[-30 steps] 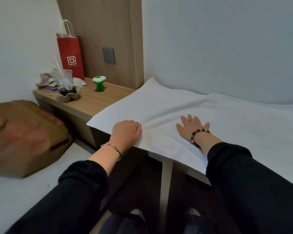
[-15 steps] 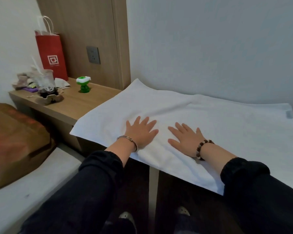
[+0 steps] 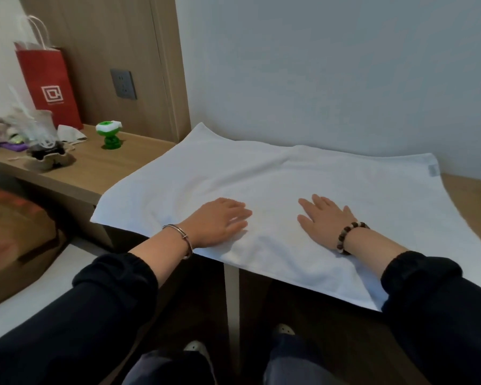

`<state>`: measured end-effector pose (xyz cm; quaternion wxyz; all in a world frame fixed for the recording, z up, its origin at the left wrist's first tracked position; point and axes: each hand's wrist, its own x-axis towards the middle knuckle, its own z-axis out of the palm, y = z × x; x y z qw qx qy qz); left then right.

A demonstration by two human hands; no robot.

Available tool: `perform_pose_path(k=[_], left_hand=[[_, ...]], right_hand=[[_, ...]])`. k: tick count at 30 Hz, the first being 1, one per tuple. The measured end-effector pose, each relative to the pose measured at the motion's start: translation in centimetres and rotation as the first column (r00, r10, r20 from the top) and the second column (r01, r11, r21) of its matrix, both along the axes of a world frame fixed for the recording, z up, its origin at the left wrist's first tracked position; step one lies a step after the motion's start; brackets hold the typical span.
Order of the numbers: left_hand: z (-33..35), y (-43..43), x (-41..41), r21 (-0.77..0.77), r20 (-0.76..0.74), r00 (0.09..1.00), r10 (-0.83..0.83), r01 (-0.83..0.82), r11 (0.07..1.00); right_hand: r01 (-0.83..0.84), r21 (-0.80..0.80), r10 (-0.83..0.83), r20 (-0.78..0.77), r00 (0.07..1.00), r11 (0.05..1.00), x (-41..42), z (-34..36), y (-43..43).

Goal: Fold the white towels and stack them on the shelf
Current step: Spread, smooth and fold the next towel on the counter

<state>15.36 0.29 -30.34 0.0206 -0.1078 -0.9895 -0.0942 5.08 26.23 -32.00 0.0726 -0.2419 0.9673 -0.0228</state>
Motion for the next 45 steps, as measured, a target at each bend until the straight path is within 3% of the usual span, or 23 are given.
perform_pose_path(k=[4, 7, 10, 12, 15, 21, 24, 27, 29, 35, 38, 40, 45], left_hand=[[1.7, 1.6, -1.8, 0.176, -0.141, 0.98, 0.139, -0.114, 0.978], [1.9, 2.0, -4.1, 0.198, -0.26, 0.949, 0.181, -0.131, 0.972], [1.5, 2.3, -7.0, 0.127, -0.181, 0.949, 0.257, -0.236, 0.963], [0.6, 2.1, -8.3, -0.022, -0.06, 0.951, 0.304, -0.306, 0.952], [-1.2, 1.8, -9.0, -0.141, 0.064, 0.943, 0.327, -0.316, 0.938], [0.7, 2.6, -10.0, -0.167, -0.176, 0.946, 0.272, -0.3, 0.939], [1.2, 2.1, -11.7, -0.112, -0.205, 0.933, 0.296, -0.322, 0.94], [-0.7, 1.6, -12.3, -0.104, -0.056, 0.95, 0.308, -0.312, 0.944], [-2.1, 0.9, -12.6, -0.067, 0.039, 0.943, 0.33, -0.327, 0.943], [-2.6, -0.1, -13.9, -0.096, 0.078, 0.929, 0.363, -0.355, 0.93], [-3.0, -0.2, -14.3, -0.104, 0.057, 0.936, 0.348, -0.341, 0.934], [-3.3, -1.2, -14.5, -0.091, 0.025, 0.947, 0.321, -0.317, 0.944], [-3.2, -4.6, -14.9, -0.16, -0.027, 0.945, 0.327, -0.327, 0.932]], right_hand=[[0.036, 0.132, -0.01, -0.192, 0.981, 0.991, 0.9, 3.0, -0.9], [0.085, 0.158, -0.051, -0.209, 0.977, 0.984, -0.8, 5.4, -1.9], [0.083, 0.075, -0.075, -0.102, 0.992, 0.994, -2.9, 4.8, -2.6], [0.077, 0.076, -0.078, 0.006, 0.997, 0.994, -3.1, 3.2, -2.5], [0.065, 0.05, -0.064, -0.014, 0.998, 0.997, -3.9, 2.0, -1.6], [0.095, 0.25, -0.048, -0.187, 0.981, 0.963, -5.8, 5.5, -2.1], [0.089, 0.127, -0.069, -0.152, 0.986, 0.988, -7.2, 5.1, -4.0], [0.028, 0.022, -0.026, -0.074, 0.997, 0.999, -8.5, 2.2, -5.2], [0.081, 0.018, -0.081, -0.006, 0.997, 0.997, -9.7, 0.7, -4.2], [0.456, 0.084, -0.46, 0.036, 0.887, 0.886, -14.0, 1.2, -2.4], [0.27, -0.056, -0.272, -0.026, 0.962, 0.961, -14.0, 1.5, -6.5], [0.11, -0.036, -0.112, -0.061, 0.992, 0.993, -14.1, 0.5, -7.9], [0.213, -0.015, -0.214, -0.015, 0.977, 0.977, -16.9, 0.1, -6.4]])
